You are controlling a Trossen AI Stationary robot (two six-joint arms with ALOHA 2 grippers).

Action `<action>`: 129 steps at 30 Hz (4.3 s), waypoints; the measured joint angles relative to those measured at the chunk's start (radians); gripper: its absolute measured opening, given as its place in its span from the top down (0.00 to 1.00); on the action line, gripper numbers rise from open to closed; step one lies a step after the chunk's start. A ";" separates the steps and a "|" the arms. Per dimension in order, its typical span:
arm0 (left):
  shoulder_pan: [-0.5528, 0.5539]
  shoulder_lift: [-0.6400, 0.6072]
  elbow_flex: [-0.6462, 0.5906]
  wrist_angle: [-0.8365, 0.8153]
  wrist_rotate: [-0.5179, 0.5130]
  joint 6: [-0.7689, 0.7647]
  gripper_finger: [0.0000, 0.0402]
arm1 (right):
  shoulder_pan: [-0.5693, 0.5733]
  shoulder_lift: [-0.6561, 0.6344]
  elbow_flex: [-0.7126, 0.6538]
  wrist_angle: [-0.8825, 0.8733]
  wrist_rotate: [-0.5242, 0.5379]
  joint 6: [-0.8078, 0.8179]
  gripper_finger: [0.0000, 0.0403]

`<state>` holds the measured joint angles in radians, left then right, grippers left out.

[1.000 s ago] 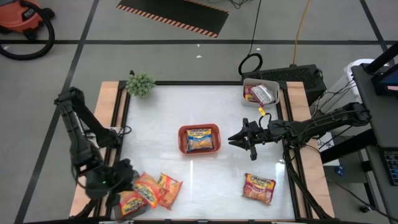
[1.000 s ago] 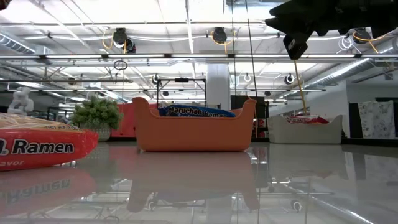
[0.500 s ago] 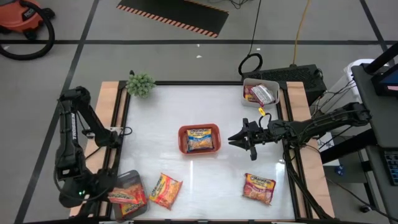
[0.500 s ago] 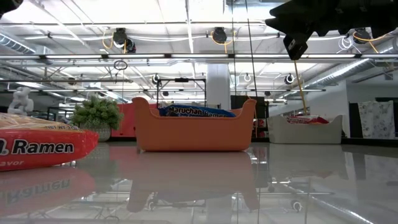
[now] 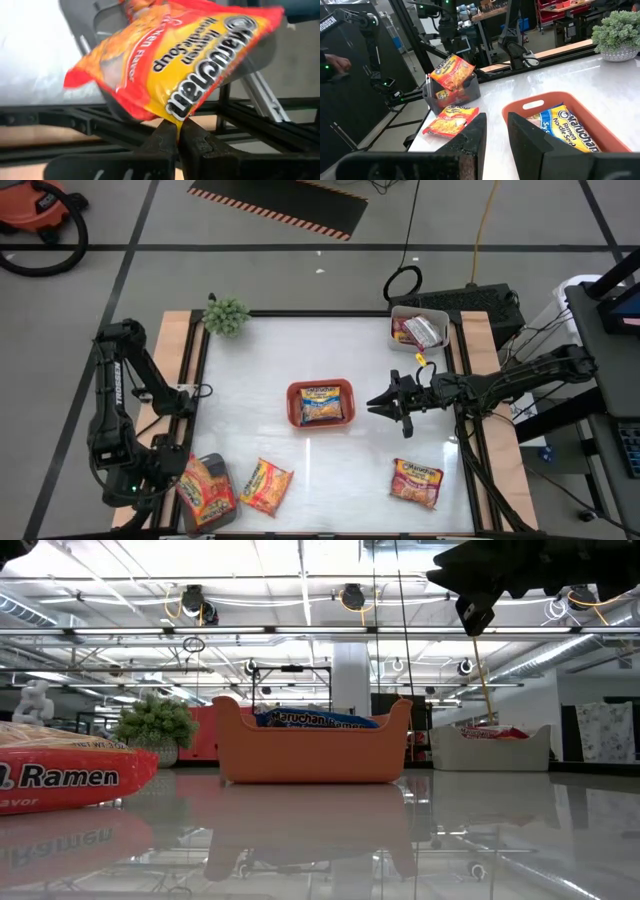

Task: Sort Maruchan noodles
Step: Put the top orange noodle pack into the transparent black bin, then put the red noodle pack into the gray bin

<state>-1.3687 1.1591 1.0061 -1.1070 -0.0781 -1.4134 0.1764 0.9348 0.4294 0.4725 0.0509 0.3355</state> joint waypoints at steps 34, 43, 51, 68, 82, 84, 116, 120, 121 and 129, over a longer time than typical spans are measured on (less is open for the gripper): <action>0.149 0.168 0.001 0.112 0.078 0.070 0.75 | -0.013 0.000 0.000 -0.005 0.008 -0.034 0.81; 0.265 0.197 0.001 -0.006 0.047 -0.204 0.75 | -0.013 0.000 0.000 -0.005 0.006 -0.032 0.81; 0.276 0.285 0.000 0.043 0.070 -0.158 0.77 | -0.013 0.000 0.000 -0.006 0.005 -0.018 0.81; 0.284 0.287 0.000 0.236 0.015 -0.102 0.77 | -0.013 0.000 0.000 -0.006 0.005 -0.003 0.81; 0.495 0.282 0.000 0.241 0.104 0.038 0.77 | 0.000 0.000 0.000 -0.034 0.048 0.094 0.81; 0.513 0.279 0.000 0.243 0.104 0.072 0.77 | 0.015 -0.001 0.000 -0.086 0.051 0.122 0.81; 0.787 0.274 0.000 0.884 -0.233 0.836 0.77 | 0.821 0.172 0.273 -1.105 0.067 1.117 0.81; 0.781 0.275 0.000 0.883 -0.284 0.826 0.77 | 0.896 0.227 0.273 -1.108 0.023 1.162 0.77; 0.781 0.275 0.000 0.886 -0.286 0.812 0.77 | 0.912 0.239 0.273 -1.114 0.022 1.173 0.76; 0.773 0.275 0.000 0.926 -0.289 0.834 0.77 | 0.963 0.297 0.269 -1.241 0.035 1.115 0.55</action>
<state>-0.5953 1.4342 1.0058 -0.1807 -0.3668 -0.5795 1.1399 1.2320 0.6980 -0.7683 0.0855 1.4505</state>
